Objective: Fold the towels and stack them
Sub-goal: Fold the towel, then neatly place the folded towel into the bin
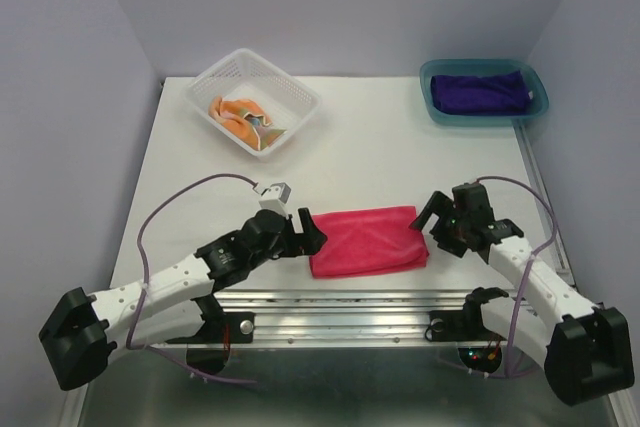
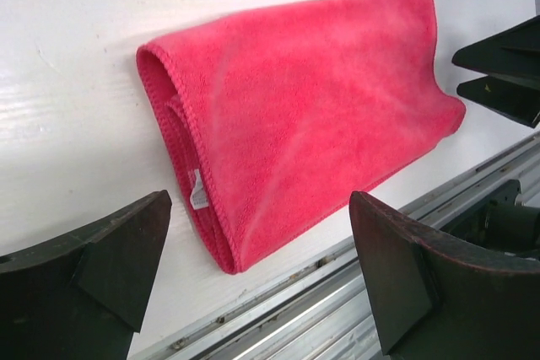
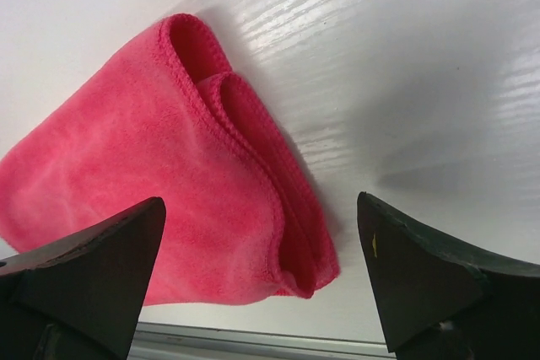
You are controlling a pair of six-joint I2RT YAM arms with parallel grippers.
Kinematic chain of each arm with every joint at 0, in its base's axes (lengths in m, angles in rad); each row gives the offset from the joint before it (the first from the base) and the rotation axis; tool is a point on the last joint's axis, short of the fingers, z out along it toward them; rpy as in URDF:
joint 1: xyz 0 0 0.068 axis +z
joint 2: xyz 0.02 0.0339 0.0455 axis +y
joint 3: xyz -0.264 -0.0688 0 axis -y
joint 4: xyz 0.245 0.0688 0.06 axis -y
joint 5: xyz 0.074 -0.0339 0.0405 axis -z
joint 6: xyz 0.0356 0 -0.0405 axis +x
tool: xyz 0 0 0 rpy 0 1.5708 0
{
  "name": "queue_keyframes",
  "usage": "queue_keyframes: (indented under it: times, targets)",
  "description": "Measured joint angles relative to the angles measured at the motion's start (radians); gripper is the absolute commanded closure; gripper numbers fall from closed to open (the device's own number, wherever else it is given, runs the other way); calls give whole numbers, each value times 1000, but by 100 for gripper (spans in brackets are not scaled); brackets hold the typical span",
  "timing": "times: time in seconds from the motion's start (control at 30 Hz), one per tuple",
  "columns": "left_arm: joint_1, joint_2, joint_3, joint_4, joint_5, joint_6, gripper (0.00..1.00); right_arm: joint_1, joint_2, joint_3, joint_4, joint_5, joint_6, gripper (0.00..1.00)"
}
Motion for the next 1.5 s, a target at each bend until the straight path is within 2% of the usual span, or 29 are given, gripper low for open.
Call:
queue_keyframes:
  times: [0.2,0.5,0.67,0.77,0.83,0.9,0.93,1.0,1.03,1.1,1.13,1.2,1.5]
  targets:
    - [0,66,40,0,-56,31,1,49,119,18,22,47,-60,4]
    - [0,79,40,-1,-87,50,1,151,166,18,21,119,-64,25]
    - [1,78,40,2,-97,50,1,171,195,22,45,131,-71,30]
    - [1,76,40,2,-100,50,1,215,246,49,51,153,-85,40]
    - [1,75,40,2,-101,51,1,248,290,73,51,185,-91,53]
    - [1,69,40,1,-101,50,1,272,322,90,54,213,-89,56]
    - [1,65,40,2,-103,51,1,283,337,98,57,230,-87,62]
    - [1,56,40,2,-105,50,1,288,347,104,60,241,-86,69]
    - [2,53,40,2,-105,50,1,289,350,104,66,241,-84,76]
    - [3,48,40,2,-107,50,1,289,358,105,82,231,-83,83]
    - [3,46,40,2,-108,50,1,290,362,105,92,225,-86,92]
    - [4,43,40,2,-113,50,1,290,361,106,97,218,-98,99]
    - [8,29,40,-26,-150,45,1,294,422,192,96,270,-271,99]
